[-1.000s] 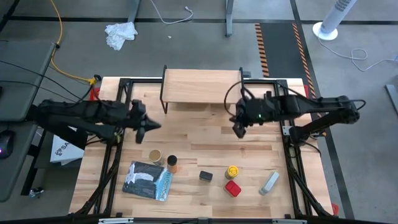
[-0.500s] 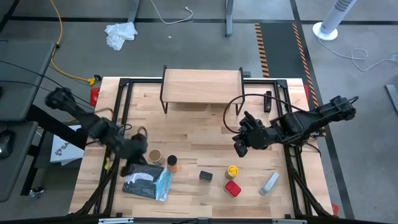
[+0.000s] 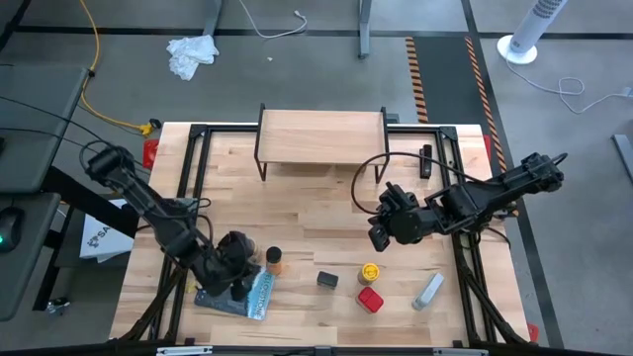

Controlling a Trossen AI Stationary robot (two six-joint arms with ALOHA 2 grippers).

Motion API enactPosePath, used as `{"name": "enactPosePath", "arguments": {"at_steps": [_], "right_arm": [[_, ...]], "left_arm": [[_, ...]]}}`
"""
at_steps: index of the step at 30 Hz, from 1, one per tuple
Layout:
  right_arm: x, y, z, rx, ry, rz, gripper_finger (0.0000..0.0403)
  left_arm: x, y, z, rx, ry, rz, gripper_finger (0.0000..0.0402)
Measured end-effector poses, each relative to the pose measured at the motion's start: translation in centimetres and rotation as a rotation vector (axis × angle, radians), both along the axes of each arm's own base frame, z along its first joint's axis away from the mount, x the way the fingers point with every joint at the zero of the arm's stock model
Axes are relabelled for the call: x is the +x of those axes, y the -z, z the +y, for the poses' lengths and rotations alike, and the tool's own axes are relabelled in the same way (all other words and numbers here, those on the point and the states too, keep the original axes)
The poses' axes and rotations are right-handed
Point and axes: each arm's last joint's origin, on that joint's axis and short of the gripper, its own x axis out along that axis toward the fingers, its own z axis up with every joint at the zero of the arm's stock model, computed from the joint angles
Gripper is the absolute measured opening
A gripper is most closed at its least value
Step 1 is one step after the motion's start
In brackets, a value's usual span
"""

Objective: Shelf spices
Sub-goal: Adjust the black seasoning bottle

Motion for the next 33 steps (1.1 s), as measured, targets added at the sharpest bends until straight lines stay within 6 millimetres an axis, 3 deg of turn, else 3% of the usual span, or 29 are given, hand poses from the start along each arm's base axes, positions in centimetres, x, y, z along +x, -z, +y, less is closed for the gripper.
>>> {"name": "enactPosePath", "arguments": {"at_steps": [10, 18, 33], "right_arm": [[-0.1, 0.0, -0.1, -0.043, -0.030, 0.016, 0.0000], [-0.1, 0.0, -0.1, -0.074, -0.038, 0.016, 0.0000], [0.0, -0.1, -0.2, -0.081, 0.004, -0.007, 0.0000]], "left_arm": [[2.2, 3.4, -2.2, -0.116, -0.270, 0.049, 0.0000], [3.1, 5.4, -2.7, -0.182, -0.480, 0.056, 0.0000], [4.0, 7.2, -2.5, -0.181, -0.554, 0.103, 0.0000]]}}
